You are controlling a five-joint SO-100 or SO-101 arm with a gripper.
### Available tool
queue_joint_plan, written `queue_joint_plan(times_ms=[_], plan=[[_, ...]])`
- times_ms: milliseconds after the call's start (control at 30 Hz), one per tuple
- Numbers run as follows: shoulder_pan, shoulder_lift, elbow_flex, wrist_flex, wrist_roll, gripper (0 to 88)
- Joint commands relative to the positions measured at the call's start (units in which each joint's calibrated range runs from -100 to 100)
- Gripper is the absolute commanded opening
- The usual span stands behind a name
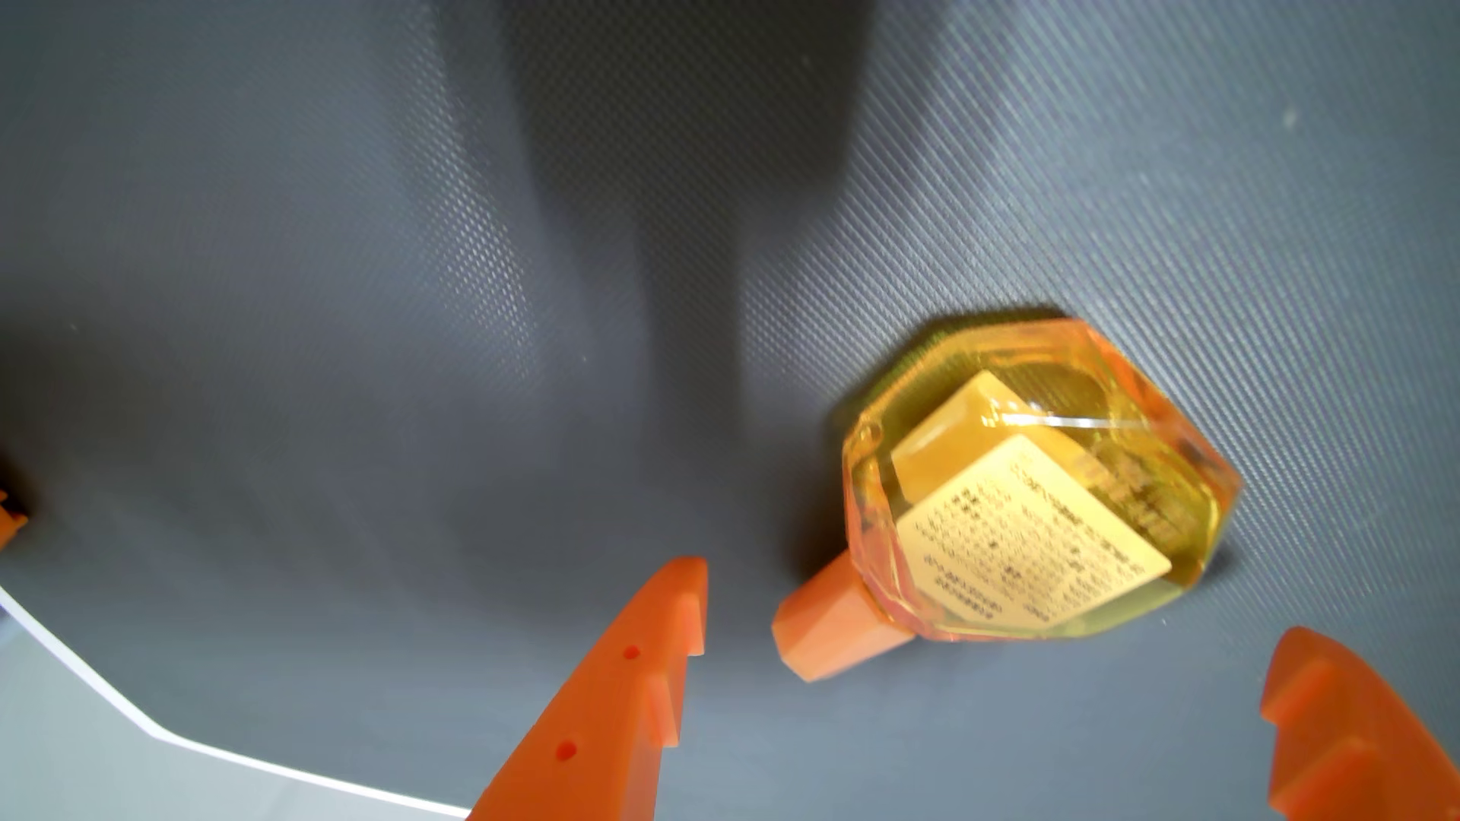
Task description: Grab the eyedrops
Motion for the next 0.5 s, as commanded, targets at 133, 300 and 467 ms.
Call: queue_joint_plan(times_ms=[133,300,467], plan=[[-1.6,1.4,-2.4,-1.1,-0.5,39.2],[-2.6,1.7,-1.9,-2.6,-1.2,39.1],[-3.6,1.7,-1.5,-3.8,-2.3,34.9]])
